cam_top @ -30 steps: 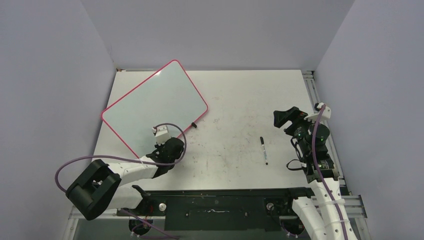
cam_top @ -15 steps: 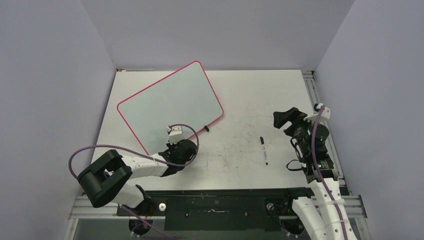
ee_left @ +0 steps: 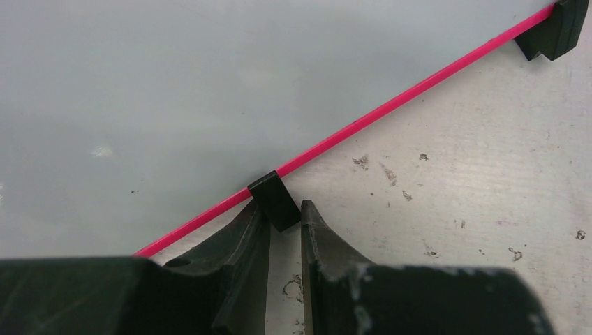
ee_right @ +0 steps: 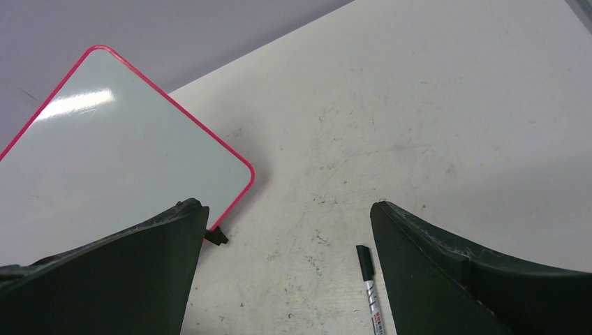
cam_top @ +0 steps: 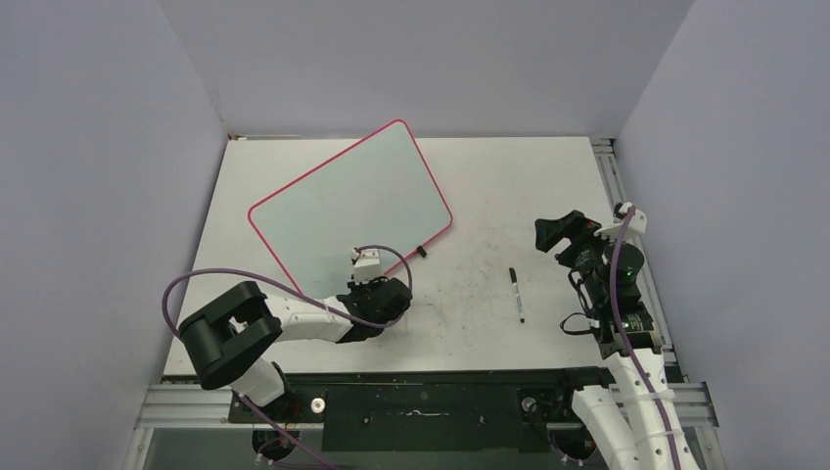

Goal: Write a sentence on the whiteboard
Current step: Move the whiteboard stand to the center of the board.

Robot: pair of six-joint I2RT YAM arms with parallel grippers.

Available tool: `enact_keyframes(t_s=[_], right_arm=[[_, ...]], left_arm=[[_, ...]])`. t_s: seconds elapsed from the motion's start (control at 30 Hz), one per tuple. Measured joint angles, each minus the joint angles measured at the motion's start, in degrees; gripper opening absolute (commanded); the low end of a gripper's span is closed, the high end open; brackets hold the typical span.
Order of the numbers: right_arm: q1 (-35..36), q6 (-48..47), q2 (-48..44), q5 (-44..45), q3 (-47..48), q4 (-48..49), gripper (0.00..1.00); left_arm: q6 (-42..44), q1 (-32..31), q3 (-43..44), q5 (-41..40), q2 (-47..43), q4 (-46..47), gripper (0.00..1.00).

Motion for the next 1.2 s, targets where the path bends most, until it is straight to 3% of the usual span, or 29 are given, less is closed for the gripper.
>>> enact_keyframes(t_s=[0.13,0.27,0.43,0.63,0.93,1.07,1.2], right_arm=[[0.0,0.0,0.0,0.0,-0.13,-0.02,0.9],[0.0,0.0,0.02,0.0,-0.48,-0.66,0.9],[0.0,0.0,0.02,0.0,-0.52,-1.81,0.9],[0.0,-0.07,1.11,-0.87,-0.52,-4.52,0.9],[0.0,-0.39,5.6,-4.0,-0.5,-10.75,0.93],[0.0,0.2,7.74,-5.11,-0.55,-12.2,0.98],[0.76,1.18,11.61,-6.43,-1.7,-12.04,0.96]], left_arm=[[-0.37,-0.35,0.31,0.37,0.09,-0.15,0.04],[-0.44,-0.61,0.52,1.09,-0.24,-0.79,0.3],[-0.2,-2.1,0.55,5.81,-2.38,-1.62,0.51],[-0.11,-2.93,0.5,10.21,-5.6,-4.37,0.66],[-0.15,-4.7,0.31,13.03,-15.87,-10.34,0.75],[0.63,-4.87,-0.13,15.67,-21.77,-11.19,0.85],[3.04,-4.9,0.04,17.92,-25.79,-12.72,0.94]])
